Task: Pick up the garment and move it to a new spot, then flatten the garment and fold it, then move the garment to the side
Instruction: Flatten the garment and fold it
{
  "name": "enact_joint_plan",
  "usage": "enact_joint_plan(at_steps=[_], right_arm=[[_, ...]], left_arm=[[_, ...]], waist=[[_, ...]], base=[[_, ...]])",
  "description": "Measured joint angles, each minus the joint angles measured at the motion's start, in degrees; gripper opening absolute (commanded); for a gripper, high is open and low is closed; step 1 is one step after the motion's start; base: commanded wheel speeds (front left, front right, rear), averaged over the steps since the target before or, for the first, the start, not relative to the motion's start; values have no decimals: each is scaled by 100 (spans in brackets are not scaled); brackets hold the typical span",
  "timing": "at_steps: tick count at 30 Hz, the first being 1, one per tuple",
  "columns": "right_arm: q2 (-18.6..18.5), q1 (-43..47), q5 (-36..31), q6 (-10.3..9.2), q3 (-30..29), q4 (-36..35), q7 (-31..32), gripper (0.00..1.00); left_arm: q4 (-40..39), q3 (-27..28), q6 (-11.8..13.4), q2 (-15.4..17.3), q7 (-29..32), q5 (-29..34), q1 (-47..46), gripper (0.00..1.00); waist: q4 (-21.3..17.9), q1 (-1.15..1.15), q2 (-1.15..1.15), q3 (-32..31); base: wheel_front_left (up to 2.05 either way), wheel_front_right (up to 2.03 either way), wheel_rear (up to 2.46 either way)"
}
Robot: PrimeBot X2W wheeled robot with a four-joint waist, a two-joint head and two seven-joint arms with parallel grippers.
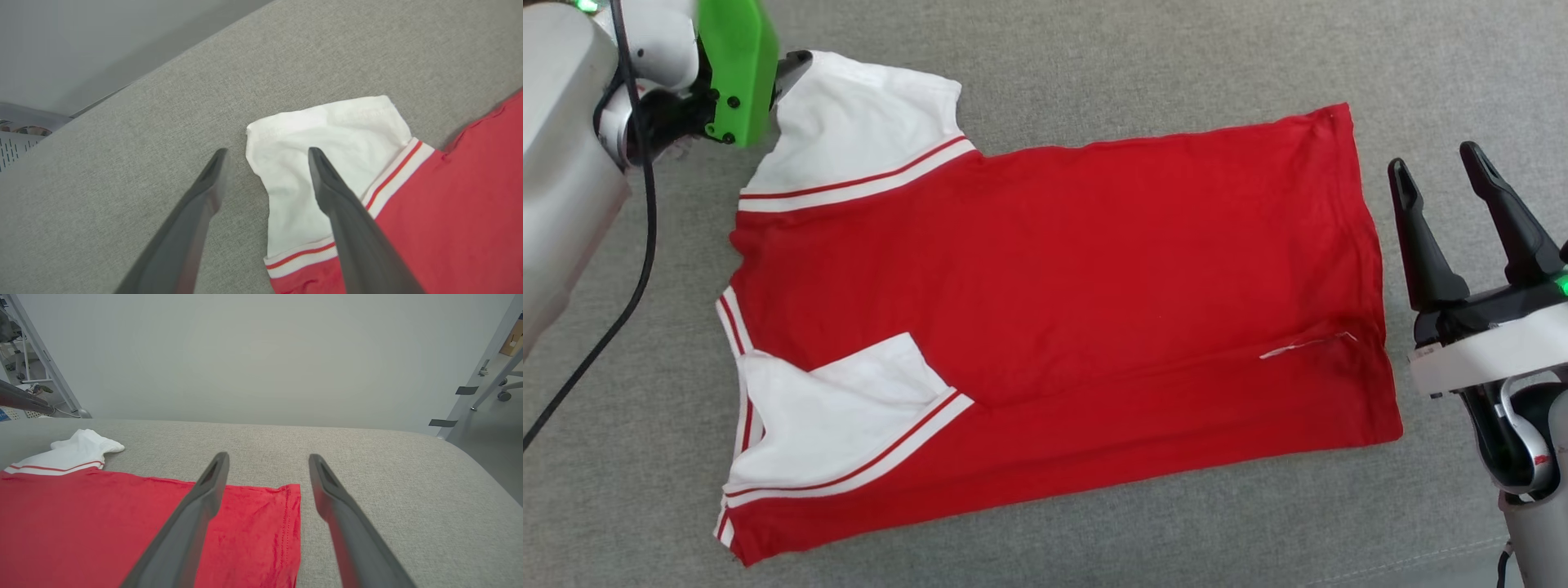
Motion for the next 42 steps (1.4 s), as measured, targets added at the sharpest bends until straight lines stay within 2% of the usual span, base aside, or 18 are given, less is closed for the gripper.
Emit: enact_joint_plan(at_steps=[9, 15, 16, 22, 28, 31, 35, 42], right_arm=[[48, -255, 16, 0, 91, 122, -120, 100], [46, -257, 32, 0, 73, 246, -213, 100], [41, -257, 33, 0, 52, 263, -215, 100], [-85, -345, 40, 0, -23, 278, -203, 100], [-631, -853, 122, 0, -107, 203, 230, 100], [-1028, -1177, 280, 0, -48, 232, 786, 100], [-1589, -1671, 790, 1, 292, 472, 1857, 100], [-2457, -2468, 1830, 1, 1338, 1001, 3899, 100]], left_arm=[[570, -321, -57, -89, 689, -13, -291, 100], [532, -359, -62, -1, 979, -145, -433, 100], [476, -377, -62, 18, 1001, -147, -440, 0], [237, -528, -64, 12, 649, -252, -367, 0], [-13, -650, -64, 25, -41, -191, -247, 0], [-257, -690, -64, 31, -354, -115, -199, 0], [-619, -723, -64, 69, -732, -16, -88, 0], [-1144, -773, -64, 159, -1165, 119, 65, 0]], waist=[[-270, 1, 0, 605], [-393, -1, 0, 774], [-392, 0, 0, 772], [-320, 0, 0, 660], [-186, 0, 0, 436], [-80, 0, 0, 308], [112, 0, 0, 161], [488, 0, 0, 21]], base=[[0, 0, 0], [0, 0, 0], [0, 0, 0], [0, 0, 0], [0, 0, 0], [0, 0, 0], [0, 0, 0], [0, 0, 0]])
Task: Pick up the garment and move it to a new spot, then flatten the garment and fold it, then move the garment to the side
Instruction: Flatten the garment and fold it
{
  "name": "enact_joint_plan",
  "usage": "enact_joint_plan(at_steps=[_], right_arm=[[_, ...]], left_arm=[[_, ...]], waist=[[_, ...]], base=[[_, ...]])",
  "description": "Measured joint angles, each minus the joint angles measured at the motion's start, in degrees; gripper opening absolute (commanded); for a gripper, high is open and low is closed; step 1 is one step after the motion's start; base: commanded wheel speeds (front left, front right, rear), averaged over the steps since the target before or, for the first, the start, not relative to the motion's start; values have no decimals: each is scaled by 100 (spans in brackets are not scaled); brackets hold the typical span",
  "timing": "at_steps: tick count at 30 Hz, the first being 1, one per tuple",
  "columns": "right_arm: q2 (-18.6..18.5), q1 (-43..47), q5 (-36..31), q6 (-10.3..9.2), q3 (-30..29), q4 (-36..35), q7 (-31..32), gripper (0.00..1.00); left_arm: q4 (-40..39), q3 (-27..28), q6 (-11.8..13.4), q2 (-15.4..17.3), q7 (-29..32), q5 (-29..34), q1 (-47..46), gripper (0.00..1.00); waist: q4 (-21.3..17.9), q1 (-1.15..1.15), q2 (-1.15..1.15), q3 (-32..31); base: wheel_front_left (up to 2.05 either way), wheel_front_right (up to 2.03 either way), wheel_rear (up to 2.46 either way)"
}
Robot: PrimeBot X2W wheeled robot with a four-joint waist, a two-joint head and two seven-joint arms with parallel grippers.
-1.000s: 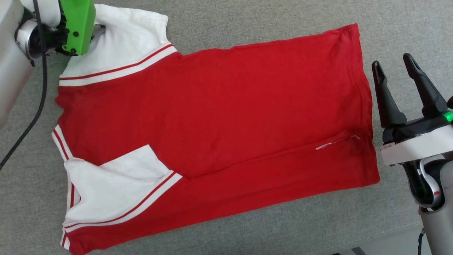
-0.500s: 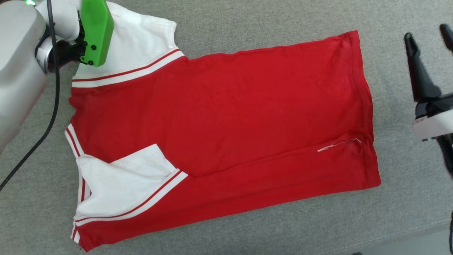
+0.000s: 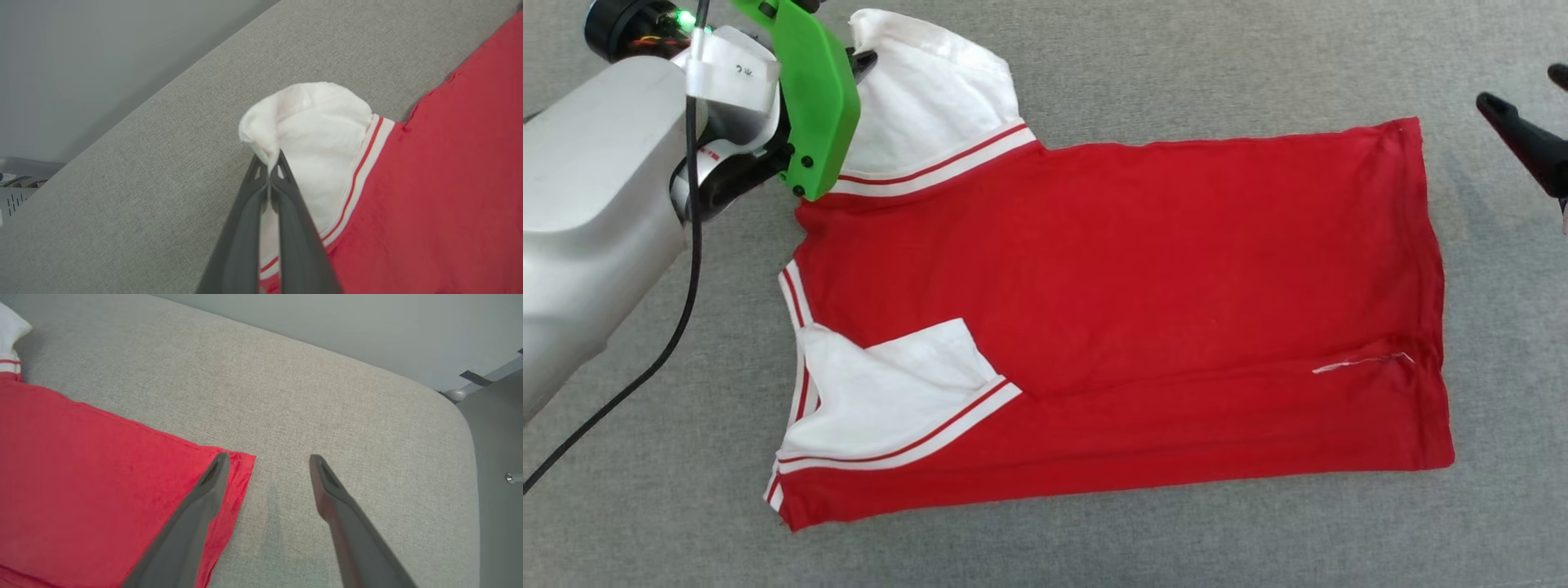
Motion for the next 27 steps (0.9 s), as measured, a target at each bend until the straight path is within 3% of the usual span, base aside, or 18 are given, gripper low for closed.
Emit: enact_joint_plan(at_steps=[4, 8, 18, 25, 26, 27], right_arm=[[-156, -353, 381, 0, 374, 420, 899, 100], [-109, -701, 474, 0, 597, 825, 1337, 100], [378, -1104, 365, 0, 1081, 1914, 1199, 100], [343, -1120, 485, -2, 1396, 2230, 932, 100], [337, -1127, 498, -2, 1456, 2237, 880, 88], [318, -1137, 519, -4, 1533, 2236, 800, 0]], left_arm=[[-233, -5, 0, 19, -149, 102, 8, 0], [-392, -7, 1, 18, -260, 264, 7, 0], [-632, 4, 33, -1, -379, 364, -51, 0], [-608, 9, 34, -16, -452, 374, -67, 0], [-589, 9, 34, -16, -476, 374, -66, 0], [-567, 9, 34, -16, -495, 374, -66, 0]], waist=[[200, 0, 0, 7], [352, 0, 0, 99], [558, 0, 0, 453], [609, -1, 0, 572], [605, -1, 0, 565], [600, -1, 0, 551]], base=[[0, 0, 0], [0, 0, 0], [0, 0, 0], [0, 0, 0], [0, 0, 0], [0, 0, 0]])
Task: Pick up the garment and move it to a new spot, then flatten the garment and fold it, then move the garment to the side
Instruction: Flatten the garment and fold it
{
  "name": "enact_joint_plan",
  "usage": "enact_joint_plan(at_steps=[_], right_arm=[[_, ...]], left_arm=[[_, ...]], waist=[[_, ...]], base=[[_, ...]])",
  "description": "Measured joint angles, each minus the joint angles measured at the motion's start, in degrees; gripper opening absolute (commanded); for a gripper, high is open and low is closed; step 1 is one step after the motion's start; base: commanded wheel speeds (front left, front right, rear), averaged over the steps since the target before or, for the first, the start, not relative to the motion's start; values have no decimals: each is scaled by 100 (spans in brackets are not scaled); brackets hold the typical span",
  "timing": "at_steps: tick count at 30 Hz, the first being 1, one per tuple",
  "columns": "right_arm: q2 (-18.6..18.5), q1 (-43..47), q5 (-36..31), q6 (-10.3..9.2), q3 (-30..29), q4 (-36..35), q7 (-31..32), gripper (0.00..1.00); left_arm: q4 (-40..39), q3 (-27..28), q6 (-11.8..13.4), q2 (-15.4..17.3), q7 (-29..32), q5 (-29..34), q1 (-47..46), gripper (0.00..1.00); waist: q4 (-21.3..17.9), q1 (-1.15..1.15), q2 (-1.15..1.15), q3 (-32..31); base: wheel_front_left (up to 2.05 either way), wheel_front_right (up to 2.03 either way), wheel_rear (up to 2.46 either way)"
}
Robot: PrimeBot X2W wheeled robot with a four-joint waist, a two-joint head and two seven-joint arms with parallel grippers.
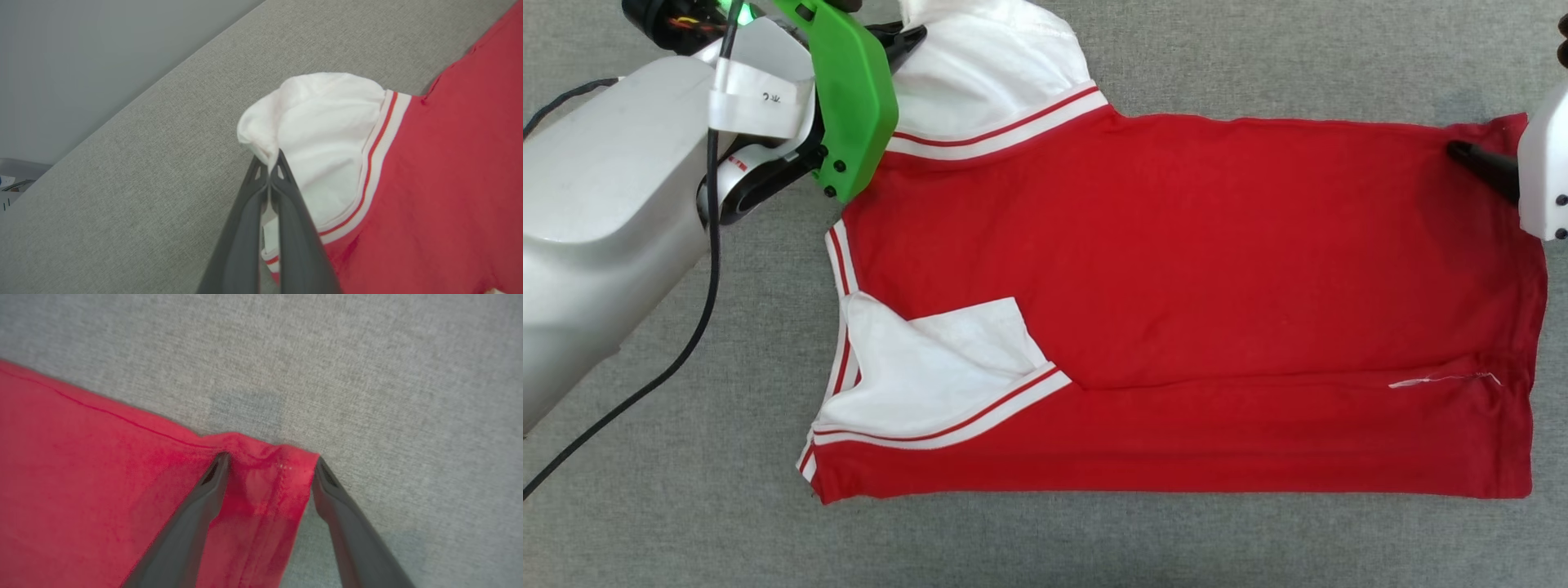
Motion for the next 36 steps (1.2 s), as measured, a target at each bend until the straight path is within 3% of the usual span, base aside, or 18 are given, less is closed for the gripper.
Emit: enact_joint_plan(at_steps=[8, 16, 28, 36], right_arm=[[49, 10, 316, 4, 287, 144, -1036, 0], [-235, 667, 525, 4, 576, -99, -2146, 0], [-563, 1831, 667, 4, 732, -520, -3016, 0], [-591, 2826, 813, 4, 578, -793, -3322, 0]], left_arm=[[169, 2, -3, 20, -230, -51, 162, 0], [-23, -27, 1, 162, -481, -79, 936, 0], [-922, -68, 446, 692, -777, -158, 2380, 0], [-1143, -85, 690, 786, -836, -242, 3359, 0]], waist=[[-40, 0, 0, -327], [-27, 0, 0, -958], [24, 0, 0, -1823], [83, 0, 0, -2153]], base=[[0, 0, 0], [0, 0, 0], [0, 0, 0], [0, 0, 0]])
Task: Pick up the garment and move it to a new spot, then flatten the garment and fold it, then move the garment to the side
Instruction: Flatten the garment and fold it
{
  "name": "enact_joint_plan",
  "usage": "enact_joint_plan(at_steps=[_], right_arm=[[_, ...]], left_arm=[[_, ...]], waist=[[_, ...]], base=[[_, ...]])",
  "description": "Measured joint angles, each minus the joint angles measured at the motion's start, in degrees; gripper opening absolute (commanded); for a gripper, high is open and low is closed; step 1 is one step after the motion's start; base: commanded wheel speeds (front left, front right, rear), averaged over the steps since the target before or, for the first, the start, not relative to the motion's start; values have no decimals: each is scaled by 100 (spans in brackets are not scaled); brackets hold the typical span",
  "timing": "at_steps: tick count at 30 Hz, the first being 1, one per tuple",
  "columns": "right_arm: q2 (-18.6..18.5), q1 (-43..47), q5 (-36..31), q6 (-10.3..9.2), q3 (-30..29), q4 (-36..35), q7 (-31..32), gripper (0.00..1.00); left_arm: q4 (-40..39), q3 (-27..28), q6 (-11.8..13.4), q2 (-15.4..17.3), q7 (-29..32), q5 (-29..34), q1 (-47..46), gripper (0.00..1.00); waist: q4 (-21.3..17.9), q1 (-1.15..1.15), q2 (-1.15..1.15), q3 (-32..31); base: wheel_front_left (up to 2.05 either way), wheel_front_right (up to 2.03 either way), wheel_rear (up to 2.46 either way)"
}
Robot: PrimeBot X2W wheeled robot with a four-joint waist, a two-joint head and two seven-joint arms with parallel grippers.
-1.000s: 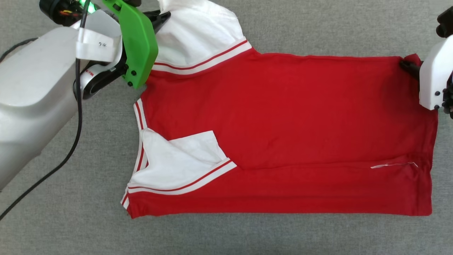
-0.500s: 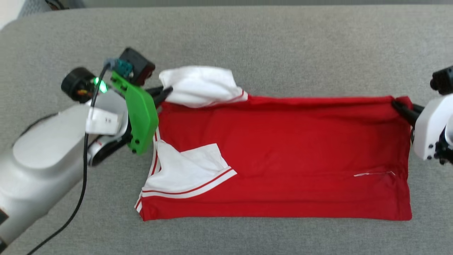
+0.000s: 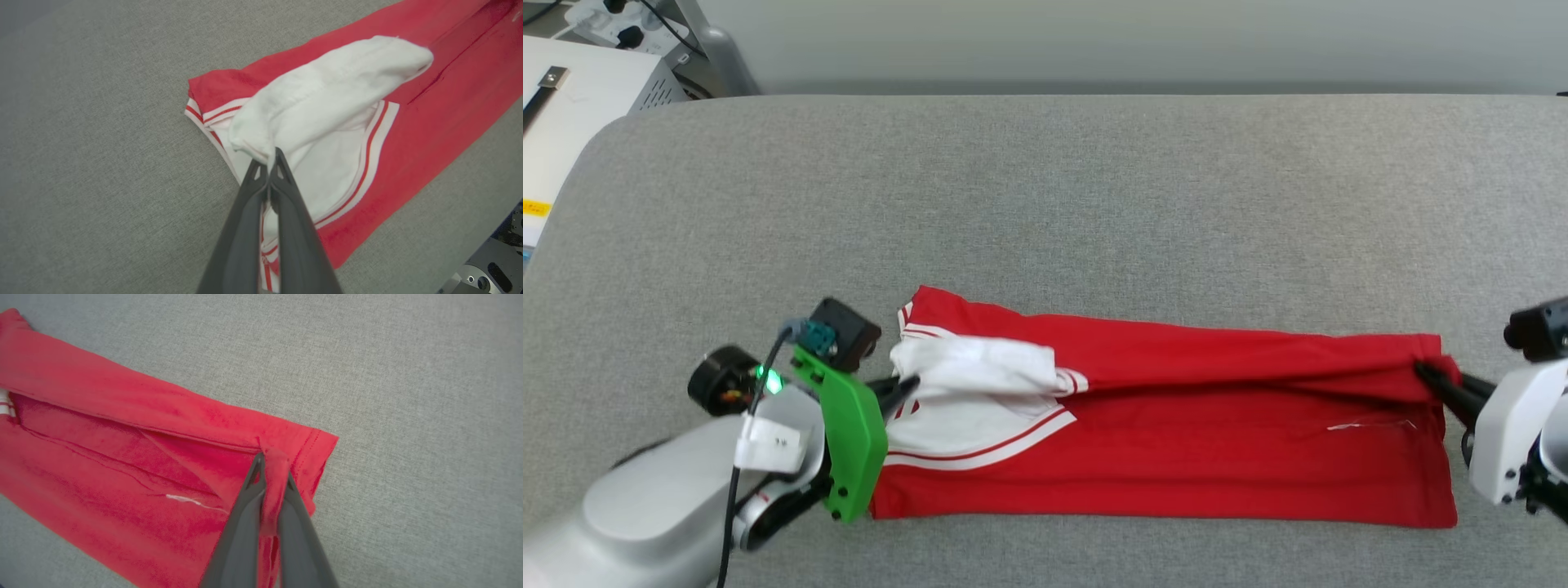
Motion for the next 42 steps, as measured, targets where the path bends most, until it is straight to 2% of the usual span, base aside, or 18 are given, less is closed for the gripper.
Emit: enact_joint_plan(at_steps=[8, 16, 17, 18, 22, 26, 28, 29, 33, 38, 42], right_arm=[[178, 715, -3, 0, -227, -99, -15, 0], [459, 989, -89, 0, -449, -80, 7, 0], [471, 1022, -89, 0, -495, -111, -9, 29], [478, 1061, -88, 0, -549, -157, -24, 100], [475, 1287, 56, -1, -870, -512, -33, 100], [394, 1527, 252, 0, -1396, -982, -33, 100], [303, 1601, 347, -1, -1725, -1162, -21, 100], [158, 1691, 408, -1, -2157, -1262, 100, 100], [119, 1839, 784, -1, -2593, -1184, 578, 100], [127, 1922, 1227, -1, -2799, -869, 1329, 100], [248, 1920, 1271, -1, -2819, -558, 1652, 100]], left_arm=[[305, -14, 33, -124, -154, -202, 606, 0], [817, 11, 29, -457, -524, -196, 775, 1], [867, 57, 58, -490, -651, -196, 794, 59], [904, 103, 114, -519, -795, -183, 815, 100], [973, 272, 394, -557, -1344, -124, 931, 100], [902, 505, 811, -543, -1886, -30, 1075, 100], [777, 757, 1040, -546, -2086, -11, 1163, 100], [608, 1109, 1388, -548, -2198, 200, 1251, 100], [294, 1851, 1805, -615, -2220, 806, 1478, 100], [-8, 2715, 2116, -865, -2220, 1723, 1993, 100], [-155, 3396, 2199, -1152, -2220, 2357, 2400, 100]], waist=[[-28, 0, 0, 20], [-32, 0, 0, 84], [-29, 0, 0, 65], [-26, 0, 0, 40], [-15, 0, 0, -90], [-2, 0, 0, -244], [9, 0, 0, -307], [42, 0, 0, -353], [89, 0, 0, -339], [122, 0, 0, -241], [162, 0, 0, -160]], base=[[0, 0, 0], [0, 0, 0], [0, 0, 0], [0, 0, 0], [0, 0, 0], [0, 0, 0], [0, 0, 0], [0, 0, 0], [0, 0, 0], [0, 0, 0], [0, 0, 0]])
